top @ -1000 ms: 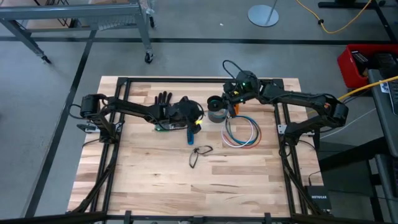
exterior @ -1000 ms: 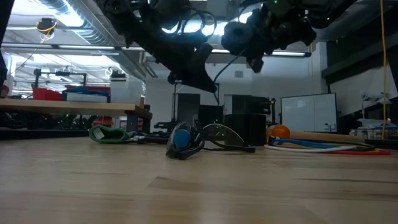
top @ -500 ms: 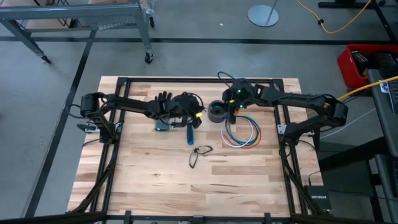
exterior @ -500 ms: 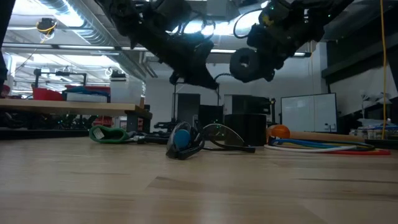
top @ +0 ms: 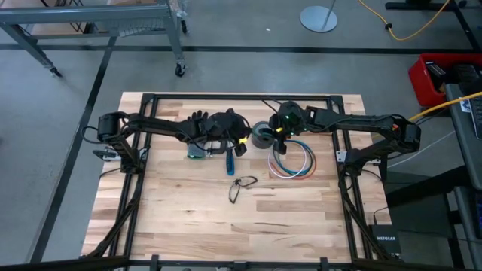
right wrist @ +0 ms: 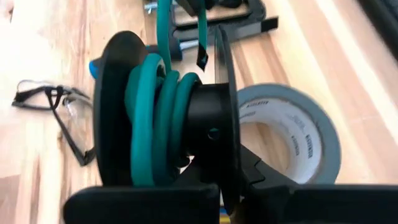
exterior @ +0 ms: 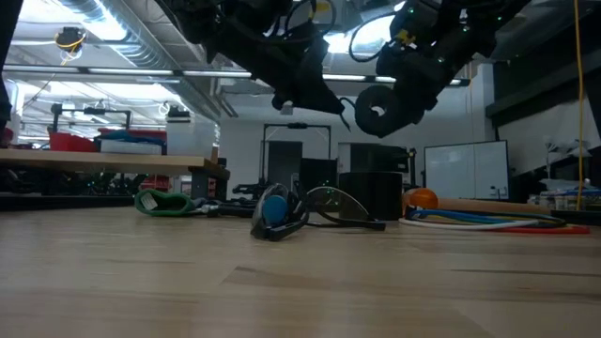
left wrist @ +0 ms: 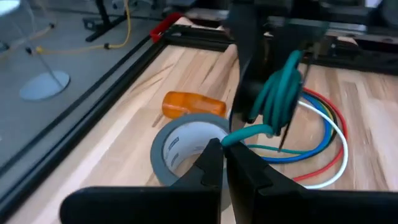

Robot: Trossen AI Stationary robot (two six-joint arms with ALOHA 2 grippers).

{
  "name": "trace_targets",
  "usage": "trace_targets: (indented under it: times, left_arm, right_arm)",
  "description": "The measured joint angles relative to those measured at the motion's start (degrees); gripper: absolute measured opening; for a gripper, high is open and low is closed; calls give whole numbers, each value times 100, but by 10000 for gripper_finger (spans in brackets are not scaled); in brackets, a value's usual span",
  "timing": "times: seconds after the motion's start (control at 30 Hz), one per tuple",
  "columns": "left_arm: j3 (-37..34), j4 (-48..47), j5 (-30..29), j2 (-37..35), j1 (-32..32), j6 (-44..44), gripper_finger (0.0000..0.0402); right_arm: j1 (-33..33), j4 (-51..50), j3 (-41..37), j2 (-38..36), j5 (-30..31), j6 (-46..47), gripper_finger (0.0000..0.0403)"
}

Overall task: Coil cords
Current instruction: Coil the green wire onto the spool

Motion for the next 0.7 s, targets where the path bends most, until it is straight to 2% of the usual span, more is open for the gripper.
trace_targets:
  times: [0.1,0.7]
  left_arm:
    - [3,12,8,0,-58,297,0]
    - [3,611,-35,0,-343,2221,0]
  right_arm:
    - [0,-141,0,0,-85,6,1]
    - [-4,-441,4,2,-1535,227,1]
